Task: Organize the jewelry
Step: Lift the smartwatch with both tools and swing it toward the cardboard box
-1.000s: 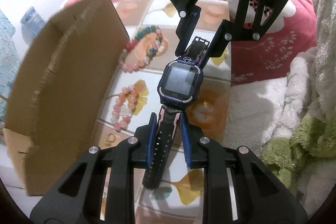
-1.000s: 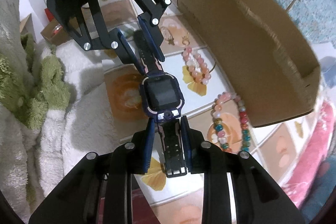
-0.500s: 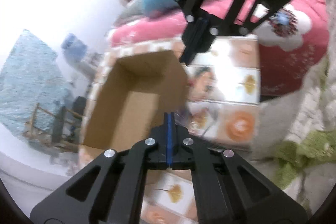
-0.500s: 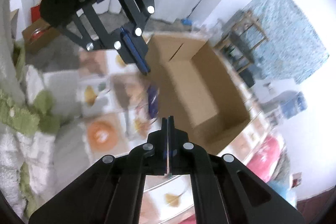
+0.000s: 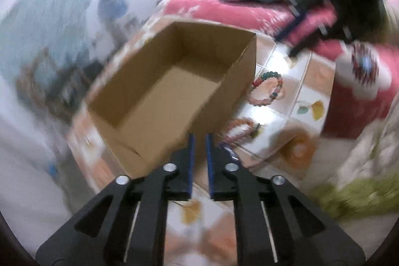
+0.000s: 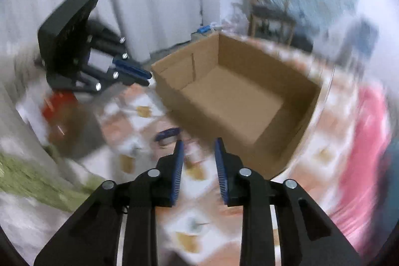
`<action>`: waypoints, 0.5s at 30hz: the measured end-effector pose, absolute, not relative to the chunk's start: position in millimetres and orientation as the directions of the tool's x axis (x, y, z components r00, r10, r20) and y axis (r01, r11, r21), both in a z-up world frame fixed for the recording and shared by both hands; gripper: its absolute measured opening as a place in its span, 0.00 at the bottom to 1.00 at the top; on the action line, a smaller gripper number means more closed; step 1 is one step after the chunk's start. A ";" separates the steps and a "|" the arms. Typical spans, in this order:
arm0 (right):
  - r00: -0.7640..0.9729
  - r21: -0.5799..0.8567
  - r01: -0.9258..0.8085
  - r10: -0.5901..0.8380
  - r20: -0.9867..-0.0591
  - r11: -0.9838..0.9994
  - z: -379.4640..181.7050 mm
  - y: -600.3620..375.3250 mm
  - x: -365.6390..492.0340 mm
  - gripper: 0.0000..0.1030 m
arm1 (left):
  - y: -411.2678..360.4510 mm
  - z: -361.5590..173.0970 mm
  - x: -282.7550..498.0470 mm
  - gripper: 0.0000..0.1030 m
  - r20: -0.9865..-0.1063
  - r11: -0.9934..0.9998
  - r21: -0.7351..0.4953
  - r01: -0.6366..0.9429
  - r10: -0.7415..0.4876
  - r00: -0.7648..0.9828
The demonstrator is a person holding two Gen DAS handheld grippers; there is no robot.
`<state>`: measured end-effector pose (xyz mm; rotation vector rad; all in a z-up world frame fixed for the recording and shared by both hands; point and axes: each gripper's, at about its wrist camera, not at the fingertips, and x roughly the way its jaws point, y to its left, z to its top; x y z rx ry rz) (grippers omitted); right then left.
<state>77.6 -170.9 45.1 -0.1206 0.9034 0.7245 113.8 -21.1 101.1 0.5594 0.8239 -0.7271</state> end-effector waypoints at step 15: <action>0.405 0.573 -0.212 0.605 -0.686 0.792 -45.4 -160.2 83.7 0.31 | -22.0 11.2 137.2 0.33 -0.823 0.872 -0.218 0.439 -0.406 0.398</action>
